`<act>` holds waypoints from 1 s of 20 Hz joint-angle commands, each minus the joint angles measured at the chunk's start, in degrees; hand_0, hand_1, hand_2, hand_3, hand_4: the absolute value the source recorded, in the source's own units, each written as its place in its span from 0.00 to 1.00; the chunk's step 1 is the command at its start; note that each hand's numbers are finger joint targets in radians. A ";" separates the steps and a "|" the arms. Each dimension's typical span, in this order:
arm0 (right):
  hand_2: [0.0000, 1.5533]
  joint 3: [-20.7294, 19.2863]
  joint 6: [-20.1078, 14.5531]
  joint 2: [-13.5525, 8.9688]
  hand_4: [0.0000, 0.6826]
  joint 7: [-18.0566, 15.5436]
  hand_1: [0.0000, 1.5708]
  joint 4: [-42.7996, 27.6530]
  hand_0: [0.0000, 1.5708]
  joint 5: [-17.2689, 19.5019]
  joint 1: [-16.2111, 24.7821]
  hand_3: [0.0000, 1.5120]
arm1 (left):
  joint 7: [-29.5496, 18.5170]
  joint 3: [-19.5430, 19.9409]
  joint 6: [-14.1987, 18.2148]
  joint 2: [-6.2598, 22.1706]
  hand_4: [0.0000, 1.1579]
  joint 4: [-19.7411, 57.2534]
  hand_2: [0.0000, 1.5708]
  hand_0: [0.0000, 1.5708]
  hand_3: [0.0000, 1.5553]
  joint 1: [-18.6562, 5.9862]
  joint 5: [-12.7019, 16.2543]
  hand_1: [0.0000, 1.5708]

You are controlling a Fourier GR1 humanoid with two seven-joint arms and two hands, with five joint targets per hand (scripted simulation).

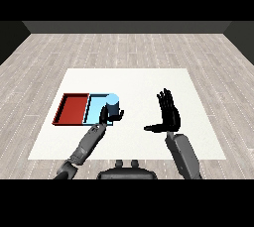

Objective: Pick the blue can and put it in the blue box

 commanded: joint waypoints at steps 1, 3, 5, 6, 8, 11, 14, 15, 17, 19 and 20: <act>0.00 -4.52 -0.66 -1.10 0.00 1.67 0.00 -3.43 0.00 -1.05 1.53 0.00 | -0.16 2.83 -0.93 2.43 0.98 2.00 1.00 1.00 0.96 -0.35 -1.37 1.00; 0.00 -7.69 2.82 -3.89 0.00 -2.29 0.00 -1.22 0.00 -2.49 5.23 0.00 | 1.84 6.11 -1.06 6.19 0.99 5.10 1.00 1.00 0.96 -3.37 -0.17 1.00; 0.00 -6.97 2.61 -3.36 0.00 -0.82 0.00 -0.13 0.00 -2.07 3.34 0.00 | 3.68 8.95 -2.72 7.95 0.98 8.78 1.00 1.00 0.96 -3.00 1.74 1.00; 0.00 -6.01 1.84 -1.48 0.00 -3.03 0.00 -1.00 0.00 -1.53 6.39 0.00 | 4.36 10.70 -4.16 9.77 0.97 11.99 1.00 1.00 0.96 -6.78 1.95 1.00; 0.00 -8.18 3.26 -3.88 0.00 -0.90 0.00 -2.45 0.00 -3.09 6.81 0.00 | 5.88 11.02 -3.00 11.65 0.94 12.09 1.00 1.00 0.97 -3.69 1.44 1.00; 0.00 -8.43 1.80 -2.99 0.00 -0.73 0.00 -1.26 0.00 -1.94 5.49 0.00 | 5.31 14.28 -5.43 12.99 0.94 24.62 1.00 1.00 0.97 -10.71 1.54 1.00; 0.00 -8.85 1.28 -1.75 0.00 -1.51 0.00 0.83 0.00 -0.98 4.12 0.00 | 7.53 14.62 -5.14 12.84 0.92 31.56 1.00 1.00 0.96 -15.97 -0.41 1.00; 0.00 -7.46 0.82 -1.24 0.00 -1.87 0.00 2.89 0.00 0.78 4.18 0.00 | 4.88 15.38 -7.01 14.39 0.91 33.99 1.00 1.00 0.96 -14.18 -0.12 1.00; 0.00 -10.51 3.05 -2.47 0.00 -1.25 0.00 5.00 0.00 -2.44 2.84 0.00 | 10.93 13.46 -2.24 12.96 0.89 36.65 1.00 1.00 0.93 -16.41 -2.67 1.00; 0.00 -9.38 1.96 -0.16 0.00 -2.63 0.00 7.74 0.00 -0.92 0.88 0.00 | 12.96 13.46 -0.28 10.30 0.86 40.40 0.98 1.00 0.90 -19.49 -3.58 1.00; 0.00 -8.75 3.00 0.48 0.00 -3.76 0.00 8.82 0.00 -1.24 2.34 0.00 | 13.14 13.61 -2.96 12.42 0.83 42.81 0.98 1.00 0.91 -20.49 -3.78 1.00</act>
